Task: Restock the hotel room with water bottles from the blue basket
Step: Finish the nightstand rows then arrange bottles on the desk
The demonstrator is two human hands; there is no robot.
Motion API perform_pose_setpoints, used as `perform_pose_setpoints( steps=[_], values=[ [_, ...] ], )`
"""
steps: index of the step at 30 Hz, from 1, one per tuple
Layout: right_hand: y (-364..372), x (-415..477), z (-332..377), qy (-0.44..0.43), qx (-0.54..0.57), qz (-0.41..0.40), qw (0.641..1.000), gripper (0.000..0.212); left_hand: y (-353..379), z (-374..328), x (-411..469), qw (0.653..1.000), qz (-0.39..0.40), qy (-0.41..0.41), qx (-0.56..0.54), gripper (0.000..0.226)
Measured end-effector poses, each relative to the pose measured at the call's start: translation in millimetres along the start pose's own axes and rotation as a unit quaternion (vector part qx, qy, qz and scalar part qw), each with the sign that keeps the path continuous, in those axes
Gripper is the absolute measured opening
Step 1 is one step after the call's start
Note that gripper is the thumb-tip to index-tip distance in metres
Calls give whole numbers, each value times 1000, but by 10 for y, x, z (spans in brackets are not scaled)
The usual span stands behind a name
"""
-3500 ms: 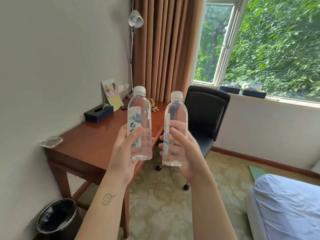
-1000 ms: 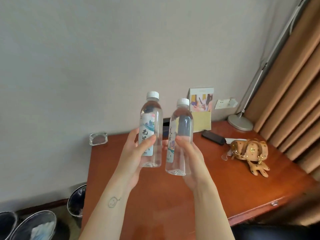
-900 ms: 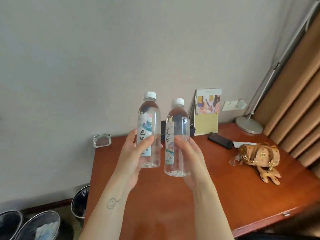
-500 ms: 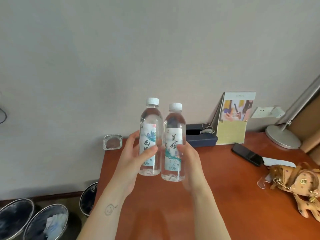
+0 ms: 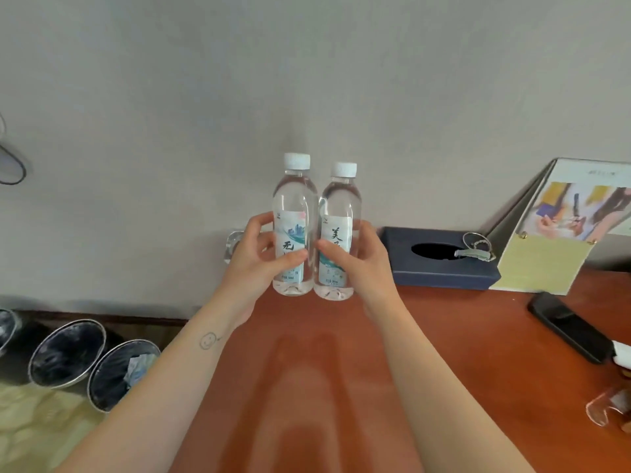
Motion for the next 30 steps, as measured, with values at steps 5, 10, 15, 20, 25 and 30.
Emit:
perform_pose_setpoints(
  steps=[5,10,15,20,25,30],
  values=[
    [-157,464,-445,52,-41,15,998,41,50,479,461,996,-32,-4,78,69],
    [-254,843,-767,76,-97,36,992,52,109,817,893,980,-25,-10,195,70],
    [-211,1213,-986,85,-132,59,986,54,97,1009,1257,966,-37,-15,256,69],
    [-160,1469,-1150,82,-149,57,984,53,62,1112,1539,963,-44,-2,265,72],
    [-175,1576,-1340,92,-146,35,984,54,37,1216,1689,952,-36,9,303,66],
    [-199,1612,-1439,93,-167,13,981,52,63,1312,1770,948,-54,13,313,67]
  ],
)
Point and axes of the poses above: each hand's wrist, its own x-axis towards the middle knuckle, its own y-axis out of the palm, z = x × y, the point moved 6 cm from there along x, towards the middle knuckle, and after that the axes turned 8 degrees about x, right-handed, at the moved point
